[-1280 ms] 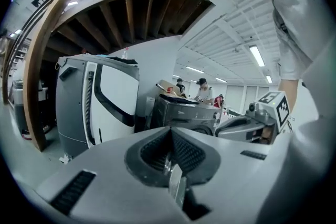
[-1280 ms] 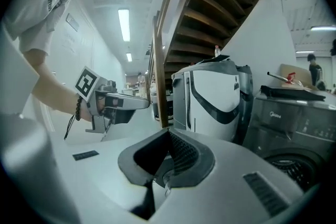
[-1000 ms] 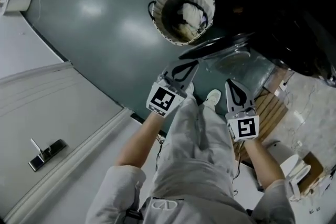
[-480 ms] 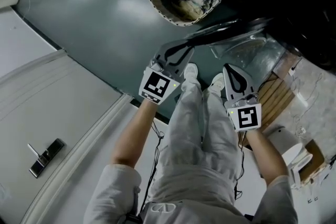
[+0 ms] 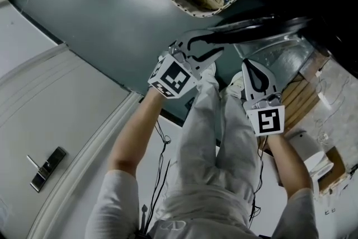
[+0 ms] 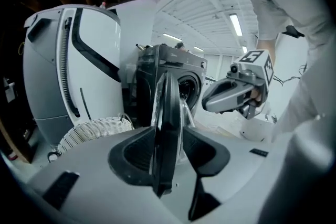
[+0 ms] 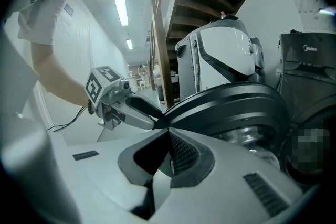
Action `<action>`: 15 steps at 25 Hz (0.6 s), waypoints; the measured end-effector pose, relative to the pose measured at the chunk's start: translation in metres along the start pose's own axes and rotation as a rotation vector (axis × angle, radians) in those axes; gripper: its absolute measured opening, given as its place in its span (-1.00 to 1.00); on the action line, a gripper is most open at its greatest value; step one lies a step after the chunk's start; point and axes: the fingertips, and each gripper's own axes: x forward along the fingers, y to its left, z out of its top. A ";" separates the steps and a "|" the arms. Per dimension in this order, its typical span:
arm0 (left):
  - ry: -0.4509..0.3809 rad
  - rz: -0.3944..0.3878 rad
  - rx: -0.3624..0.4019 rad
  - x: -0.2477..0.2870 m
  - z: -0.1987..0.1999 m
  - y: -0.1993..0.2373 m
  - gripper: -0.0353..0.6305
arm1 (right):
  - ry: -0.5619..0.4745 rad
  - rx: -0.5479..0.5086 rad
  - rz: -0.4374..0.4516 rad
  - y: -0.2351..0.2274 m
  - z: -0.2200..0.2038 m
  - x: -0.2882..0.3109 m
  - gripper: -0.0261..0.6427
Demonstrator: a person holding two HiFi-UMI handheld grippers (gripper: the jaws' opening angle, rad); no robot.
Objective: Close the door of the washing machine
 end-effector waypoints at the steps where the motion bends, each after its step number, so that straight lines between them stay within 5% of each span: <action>1: 0.013 -0.022 0.012 0.003 -0.005 -0.001 -0.43 | 0.005 -0.005 0.001 0.000 -0.003 0.002 -0.89; 5: 0.050 -0.056 0.063 0.011 -0.015 0.006 -0.42 | 0.010 -0.001 0.003 0.000 -0.012 0.009 -0.89; 15: 0.038 -0.169 0.038 0.027 -0.024 0.013 -0.47 | 0.010 0.029 -0.011 0.000 -0.024 0.017 -0.89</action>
